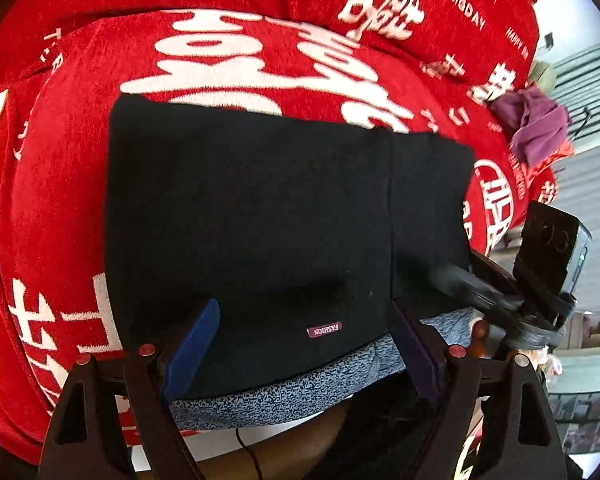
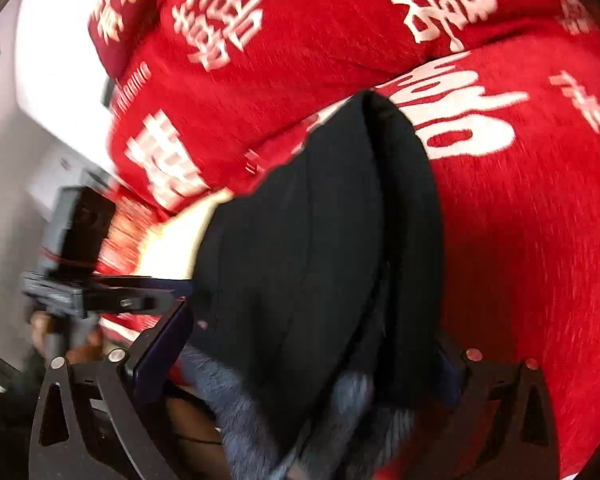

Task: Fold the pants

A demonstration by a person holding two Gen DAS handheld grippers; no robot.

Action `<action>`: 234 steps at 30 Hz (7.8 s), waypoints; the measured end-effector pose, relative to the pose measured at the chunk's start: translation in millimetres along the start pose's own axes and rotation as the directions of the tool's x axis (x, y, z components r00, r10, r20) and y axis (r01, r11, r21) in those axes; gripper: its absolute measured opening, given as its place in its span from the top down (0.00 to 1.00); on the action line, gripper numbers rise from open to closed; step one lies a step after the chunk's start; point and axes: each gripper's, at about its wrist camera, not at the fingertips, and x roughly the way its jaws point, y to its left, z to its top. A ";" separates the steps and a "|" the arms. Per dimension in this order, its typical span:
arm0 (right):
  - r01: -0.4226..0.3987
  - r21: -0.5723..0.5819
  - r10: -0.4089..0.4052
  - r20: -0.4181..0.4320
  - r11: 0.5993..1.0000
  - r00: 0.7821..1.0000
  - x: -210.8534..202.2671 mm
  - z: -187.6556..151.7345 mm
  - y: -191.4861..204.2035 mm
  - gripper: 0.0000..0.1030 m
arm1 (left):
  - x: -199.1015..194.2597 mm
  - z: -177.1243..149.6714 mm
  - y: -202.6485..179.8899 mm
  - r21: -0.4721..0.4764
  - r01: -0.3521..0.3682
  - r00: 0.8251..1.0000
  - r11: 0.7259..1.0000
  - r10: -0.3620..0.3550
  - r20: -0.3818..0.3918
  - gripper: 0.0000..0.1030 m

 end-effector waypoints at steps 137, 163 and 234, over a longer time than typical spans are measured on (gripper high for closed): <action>0.364 0.042 -0.364 0.002 0.930 0.931 -23.6 -3.1 13.6 0.00 | 2.3 -21.1 72.6 -0.059 -0.083 0.983 0.995 0.092 0.159 0.01; 0.251 -0.168 -0.275 -0.138 0.953 0.952 50.4 17.1 30.9 0.04 | 19.0 -10.8 55.6 0.023 -0.086 0.975 0.996 0.079 0.206 0.28; 0.166 -0.367 -0.171 0.018 0.915 0.985 91.5 157.5 93.5 0.02 | -39.0 141.7 90.1 -0.063 -0.076 0.951 0.995 0.091 0.297 0.03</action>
